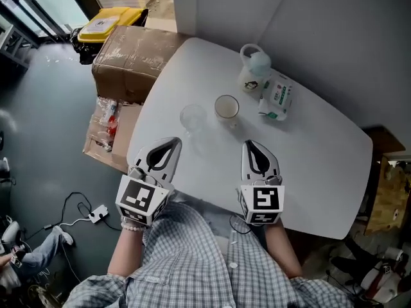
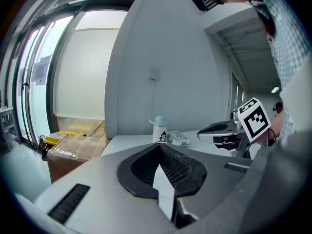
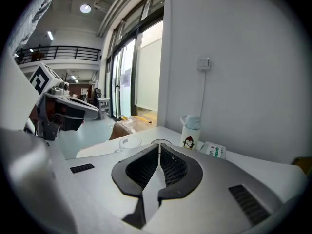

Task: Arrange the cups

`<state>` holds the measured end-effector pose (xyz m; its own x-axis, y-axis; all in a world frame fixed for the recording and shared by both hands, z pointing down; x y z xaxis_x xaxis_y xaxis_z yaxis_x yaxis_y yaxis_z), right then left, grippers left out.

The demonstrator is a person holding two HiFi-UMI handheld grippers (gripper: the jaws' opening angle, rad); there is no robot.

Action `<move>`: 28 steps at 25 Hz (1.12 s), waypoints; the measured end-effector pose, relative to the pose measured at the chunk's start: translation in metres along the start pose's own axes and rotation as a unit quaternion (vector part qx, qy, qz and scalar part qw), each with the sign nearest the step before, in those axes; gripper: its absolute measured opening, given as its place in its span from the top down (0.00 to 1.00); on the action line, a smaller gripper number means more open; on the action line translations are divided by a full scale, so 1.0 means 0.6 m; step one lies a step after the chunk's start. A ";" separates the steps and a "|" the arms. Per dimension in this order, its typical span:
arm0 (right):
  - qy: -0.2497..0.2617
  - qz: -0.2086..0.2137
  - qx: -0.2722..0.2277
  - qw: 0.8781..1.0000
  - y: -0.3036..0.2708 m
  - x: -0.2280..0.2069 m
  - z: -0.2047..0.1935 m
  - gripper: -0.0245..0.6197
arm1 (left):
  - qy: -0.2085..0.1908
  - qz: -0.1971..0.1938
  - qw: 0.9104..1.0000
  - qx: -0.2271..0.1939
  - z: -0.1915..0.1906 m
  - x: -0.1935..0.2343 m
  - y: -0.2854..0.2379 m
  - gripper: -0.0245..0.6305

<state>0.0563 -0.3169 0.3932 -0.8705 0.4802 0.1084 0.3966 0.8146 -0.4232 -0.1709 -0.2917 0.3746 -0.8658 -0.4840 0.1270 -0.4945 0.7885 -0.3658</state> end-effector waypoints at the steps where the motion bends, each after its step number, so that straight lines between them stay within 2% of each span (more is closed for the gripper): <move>1: 0.000 -0.004 0.008 1.000 -0.008 0.001 -0.004 0.92 | -0.001 -0.004 1.000 0.005 -0.002 0.006 -0.005 0.95; 8: 0.013 -0.036 0.059 0.998 -0.070 0.005 -0.033 0.92 | 0.024 -0.038 0.998 0.034 -0.019 0.047 -0.039 0.95; 13: 0.024 -0.033 0.101 0.994 -0.111 0.008 -0.059 0.92 | 0.009 -0.066 0.995 0.076 -0.042 0.063 -0.060 0.95; 17: 0.037 -0.033 0.128 0.991 -0.141 0.009 -0.078 0.92 | 0.020 -0.085 0.991 0.101 -0.065 0.070 -0.069 0.95; 19: 0.046 -0.034 0.137 0.989 -0.153 0.011 -0.084 0.91 | 0.023 -0.088 0.990 0.112 -0.076 0.072 -0.072 0.95; 22: 0.045 -0.025 0.145 0.988 -0.168 0.014 -0.089 0.82 | 0.029 -0.093 0.988 0.121 -0.088 0.073 -0.076 0.95; 24: 0.045 -0.022 0.147 0.988 -0.176 0.015 -0.091 0.82 | 0.032 -0.099 0.987 0.125 -0.094 0.072 -0.079 0.94; 28: 0.045 -0.020 0.147 0.988 -0.185 0.013 -0.094 0.82 | 0.034 -0.110 0.985 0.131 -0.105 0.068 -0.086 0.87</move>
<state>0.0218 -0.3853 0.4919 -0.8488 0.4873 0.2050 0.2485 0.7100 -0.6589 -0.1854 -0.3284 0.4565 -0.7474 -0.5984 0.2886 -0.6418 0.5379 -0.5466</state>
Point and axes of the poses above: the fingertips, and each gripper's own axes: y backward along the fingers, x to its left, z out of its top, the point moved 7 cm from there along y, backward along the fingers, and after that the axes turned 1 degree about y, right-handed, at the moved point
